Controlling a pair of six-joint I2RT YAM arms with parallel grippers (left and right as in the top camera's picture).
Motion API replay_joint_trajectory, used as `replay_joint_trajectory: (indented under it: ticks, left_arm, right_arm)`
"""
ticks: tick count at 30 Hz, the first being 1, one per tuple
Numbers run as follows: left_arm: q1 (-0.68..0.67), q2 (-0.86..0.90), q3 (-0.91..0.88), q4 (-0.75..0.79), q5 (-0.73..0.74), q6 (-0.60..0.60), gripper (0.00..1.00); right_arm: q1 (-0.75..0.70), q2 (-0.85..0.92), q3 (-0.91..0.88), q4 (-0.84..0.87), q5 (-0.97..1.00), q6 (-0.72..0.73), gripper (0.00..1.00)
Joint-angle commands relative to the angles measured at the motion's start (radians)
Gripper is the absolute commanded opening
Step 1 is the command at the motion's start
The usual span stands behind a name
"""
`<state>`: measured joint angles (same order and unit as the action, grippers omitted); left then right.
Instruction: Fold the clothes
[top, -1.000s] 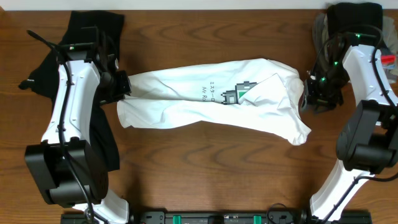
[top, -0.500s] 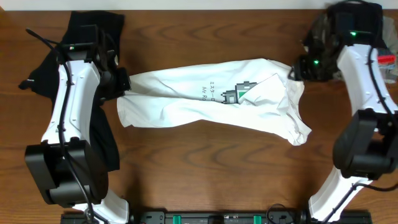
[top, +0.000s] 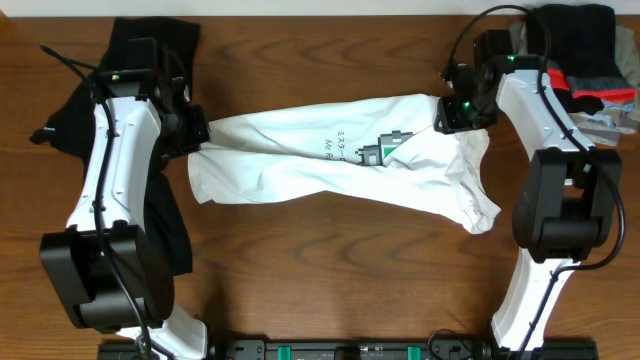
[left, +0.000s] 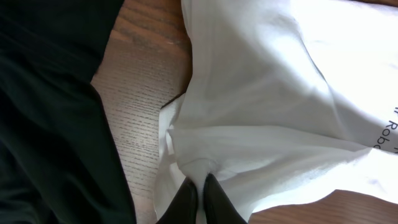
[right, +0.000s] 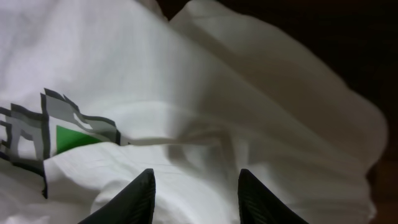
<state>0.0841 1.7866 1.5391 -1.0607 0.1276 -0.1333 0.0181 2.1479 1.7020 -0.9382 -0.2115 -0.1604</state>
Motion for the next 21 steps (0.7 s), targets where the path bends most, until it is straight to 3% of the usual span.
replay_joint_trajectory:
  ticks: [1,11,14,16,21]
  left_arm:
    - [0.003,0.004,0.001,0.002,-0.008,0.005,0.06]
    - [0.003,0.004,0.001,0.002,-0.008,0.006,0.06]
    - [0.003,0.004,0.001,0.002,-0.008,0.006,0.06]
    - [0.003,0.004,0.001,0.005,-0.008,0.006,0.06]
    - [0.005,0.002,0.010,0.047,-0.009,0.006,0.06]
  right_arm:
    - [-0.006,0.012,0.010,0.009,0.004,-0.055,0.41]
    - [-0.005,0.066,0.007,0.026,-0.007,-0.058,0.38]
    - [-0.006,0.067,0.005,0.026,-0.027,-0.058,0.22]
    - [-0.006,0.067,0.006,0.031,-0.030,-0.057,0.04]
    - [-0.007,0.057,0.058,-0.010,-0.032,-0.046,0.01]
